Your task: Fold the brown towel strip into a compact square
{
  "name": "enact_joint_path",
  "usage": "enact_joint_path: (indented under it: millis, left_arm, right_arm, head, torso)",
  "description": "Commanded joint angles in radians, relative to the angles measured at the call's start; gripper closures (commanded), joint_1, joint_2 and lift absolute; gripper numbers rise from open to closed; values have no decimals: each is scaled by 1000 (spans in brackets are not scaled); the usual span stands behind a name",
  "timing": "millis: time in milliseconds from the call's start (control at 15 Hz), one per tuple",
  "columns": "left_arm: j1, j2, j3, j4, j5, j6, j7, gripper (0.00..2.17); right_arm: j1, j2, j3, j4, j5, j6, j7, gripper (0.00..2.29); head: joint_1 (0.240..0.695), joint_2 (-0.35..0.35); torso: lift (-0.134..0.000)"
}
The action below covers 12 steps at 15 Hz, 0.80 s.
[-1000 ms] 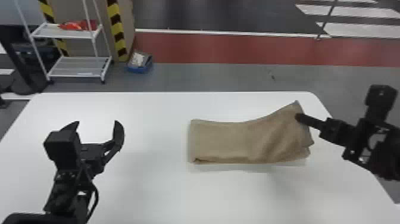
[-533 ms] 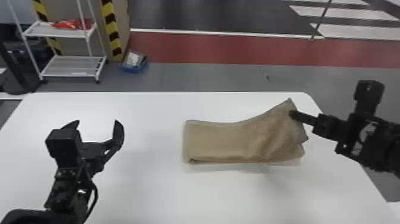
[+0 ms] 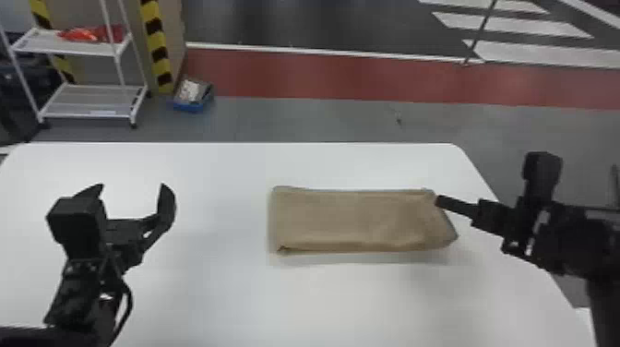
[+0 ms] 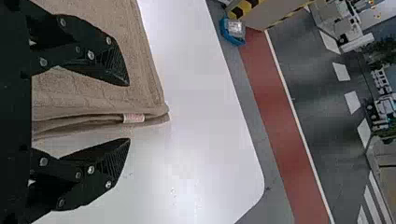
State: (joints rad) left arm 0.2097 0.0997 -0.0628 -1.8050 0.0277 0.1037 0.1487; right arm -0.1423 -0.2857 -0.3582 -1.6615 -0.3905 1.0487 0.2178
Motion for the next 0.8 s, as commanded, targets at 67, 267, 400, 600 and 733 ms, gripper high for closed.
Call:
enact_joint_path:
  millis: [67, 267, 400, 600, 733]
  left_arm:
    - [-7, 2, -3, 9, 1, -3, 0, 36]
    - [-10, 2, -11, 18, 3, -3, -1, 36]
    - [-21, 2, -15, 30, 1, -3, -8, 36]
    - [-46, 3, -42, 50, 1, -3, -11, 36]
    - [-47, 5, -42, 50, 1, -3, -15, 36]
  right_arm:
    - [13, 0, -42, -26, -16, 3, -5, 70]
    - [-17, -3, -25, 32, 7, -3, 0, 157]
    - [-37, -6, 13, 83, 45, -22, 9, 194]
    - [-49, -4, 45, 127, 85, -34, 28, 221]
    - [-57, -6, 62, 141, 107, -22, 32, 316]
  head:
    - [695, -161]
    - [695, -178]
    - [695, -181]
    - [695, -179]
    - [695, -183]
  torso:
    - [-109]
    - [-109]
    - [-109]
    - [-109]
    - [-109]
